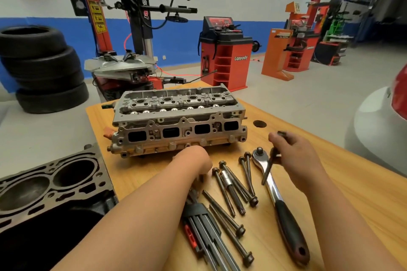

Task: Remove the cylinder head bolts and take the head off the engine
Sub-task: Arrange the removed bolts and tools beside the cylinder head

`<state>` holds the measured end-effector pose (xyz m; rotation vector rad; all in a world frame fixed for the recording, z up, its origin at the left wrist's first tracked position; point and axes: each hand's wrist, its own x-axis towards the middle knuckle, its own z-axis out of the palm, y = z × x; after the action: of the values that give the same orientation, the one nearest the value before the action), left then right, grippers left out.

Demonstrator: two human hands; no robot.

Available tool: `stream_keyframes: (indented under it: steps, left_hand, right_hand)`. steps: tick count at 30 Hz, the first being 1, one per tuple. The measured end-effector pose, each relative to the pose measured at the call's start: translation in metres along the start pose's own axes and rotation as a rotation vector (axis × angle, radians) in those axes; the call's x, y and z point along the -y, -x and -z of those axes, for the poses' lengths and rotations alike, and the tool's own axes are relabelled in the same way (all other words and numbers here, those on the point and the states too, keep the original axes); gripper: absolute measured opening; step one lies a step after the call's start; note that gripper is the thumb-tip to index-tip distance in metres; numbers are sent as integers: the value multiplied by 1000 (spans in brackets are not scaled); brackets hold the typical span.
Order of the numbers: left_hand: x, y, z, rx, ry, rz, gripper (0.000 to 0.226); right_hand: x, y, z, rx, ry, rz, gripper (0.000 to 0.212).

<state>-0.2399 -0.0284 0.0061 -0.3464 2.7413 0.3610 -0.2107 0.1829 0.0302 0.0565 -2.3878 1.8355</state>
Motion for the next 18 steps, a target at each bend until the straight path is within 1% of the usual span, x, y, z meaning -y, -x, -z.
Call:
stream_keyframes:
  steps: [1, 2, 3, 5, 6, 8, 9, 11, 15, 16, 18]
  left_hand:
    - [1, 4, 1, -9, 87, -12, 48]
    - [2, 7, 2, -32, 172, -45, 47]
    - [4, 10, 0, -48, 284, -65, 46]
    - [3, 18, -4, -60, 521, -91, 43]
    - [1, 21, -7, -71, 591, -112, 40]
    - [-6, 25, -15, -108, 666, -156, 34]
    - [-9, 27, -18, -124, 768, -164, 29]
    - [-13, 33, -25, -85, 1050, -159, 18]
    - [-3, 37, -48, 188, 1581, -135, 11]
    - [0, 37, -52, 218, 1670, -119, 10]
    - [5, 35, -58, 219, 1784, -103, 9]
  right_hand:
    - [0, -11, -7, -8, 10, -82, 21]
    - [-1, -20, -15, 7, 103, -139, 26]
    - [-5, -27, -23, 45, 278, -167, 28]
    - [-16, -33, -42, 157, 666, -152, 27]
    - [-21, -32, -51, 226, 809, -146, 27]
    - [-29, -28, -64, 326, 972, -151, 29]
    - [-30, -27, -68, 344, 1016, -154, 29]
    - [-33, -26, -69, 363, 1033, -152, 29]
    - [-33, -23, -65, 418, 962, -165, 28]
    - [-34, -24, -65, 422, 978, -166, 27]
    - [-33, -25, -64, 419, 997, -166, 24]
